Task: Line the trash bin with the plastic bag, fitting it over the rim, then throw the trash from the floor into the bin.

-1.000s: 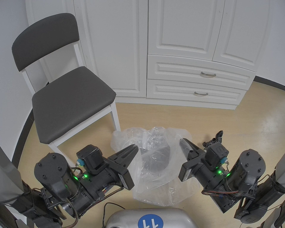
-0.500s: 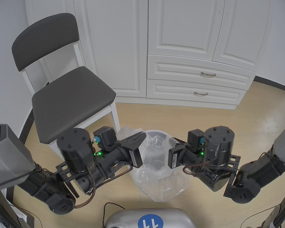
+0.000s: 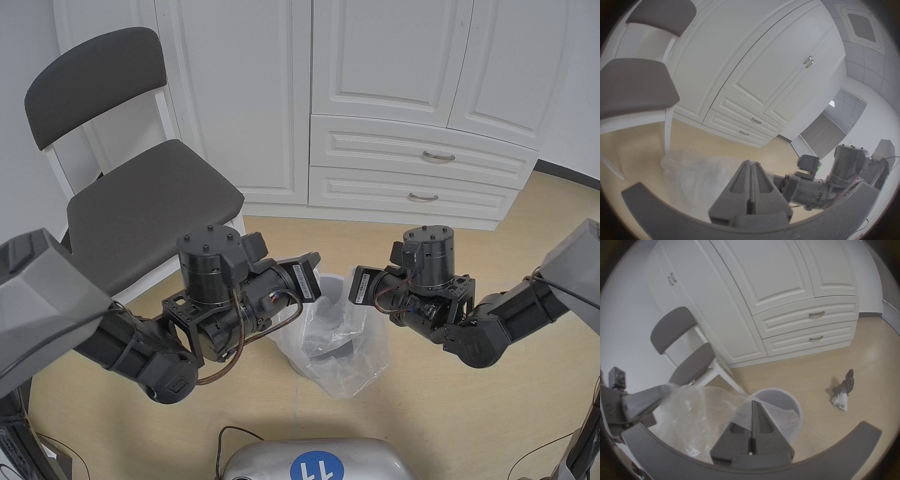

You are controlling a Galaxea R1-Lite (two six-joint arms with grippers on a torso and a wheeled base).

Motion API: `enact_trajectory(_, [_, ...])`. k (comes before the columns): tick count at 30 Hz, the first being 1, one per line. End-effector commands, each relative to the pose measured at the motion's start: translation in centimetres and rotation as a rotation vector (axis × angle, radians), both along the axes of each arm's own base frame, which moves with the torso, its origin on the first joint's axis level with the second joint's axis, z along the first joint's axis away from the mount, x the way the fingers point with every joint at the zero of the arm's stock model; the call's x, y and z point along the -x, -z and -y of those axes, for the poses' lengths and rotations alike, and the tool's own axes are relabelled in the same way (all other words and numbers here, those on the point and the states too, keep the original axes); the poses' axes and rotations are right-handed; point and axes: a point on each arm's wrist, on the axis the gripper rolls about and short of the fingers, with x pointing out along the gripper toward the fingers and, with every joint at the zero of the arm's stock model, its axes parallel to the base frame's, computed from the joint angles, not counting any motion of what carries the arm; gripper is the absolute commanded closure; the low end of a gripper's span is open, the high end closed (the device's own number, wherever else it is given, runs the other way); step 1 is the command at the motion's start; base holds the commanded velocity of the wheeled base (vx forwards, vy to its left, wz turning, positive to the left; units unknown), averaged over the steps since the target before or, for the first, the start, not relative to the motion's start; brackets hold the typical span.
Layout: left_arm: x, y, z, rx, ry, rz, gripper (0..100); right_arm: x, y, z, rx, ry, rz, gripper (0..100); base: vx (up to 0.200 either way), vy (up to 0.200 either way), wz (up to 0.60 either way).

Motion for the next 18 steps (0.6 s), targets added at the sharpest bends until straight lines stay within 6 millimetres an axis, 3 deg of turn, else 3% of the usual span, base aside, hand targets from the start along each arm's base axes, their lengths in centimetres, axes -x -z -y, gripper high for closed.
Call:
enact_trajectory(1, [-1.1,3.4,1.9,-0.024,0.015,-0.075,100,-3.5,4.0,1.7,0.05,0.056,-0.072,100,0.0,0.0,0.0])
enact_trajectory(5, [-0.7,4.1,2.7,-0.033,0.038,-0.088,100,-3.9,4.2,3.0,0.084,0.053,-0.077,100,0.0,0.0,0.0])
enact_trajectory(9, [0.1,4.2,4.0,-0.033,0.074,-0.085,100,-4.4,4.4,5.7,0.176,0.084,-0.069,100,0.0,0.0,0.0])
enact_trajectory(14, [-1.3,3.8,5.6,0.003,0.08,-0.047,100,-5.0,4.5,8.3,0.244,0.114,-0.066,100,0.0,0.0,0.0])
enact_trajectory(18, [-1.2,5.6,6.8,-0.002,0.098,-0.086,100,-5.3,4.6,10.3,0.297,0.122,-0.068,100,0.0,0.0,0.0])
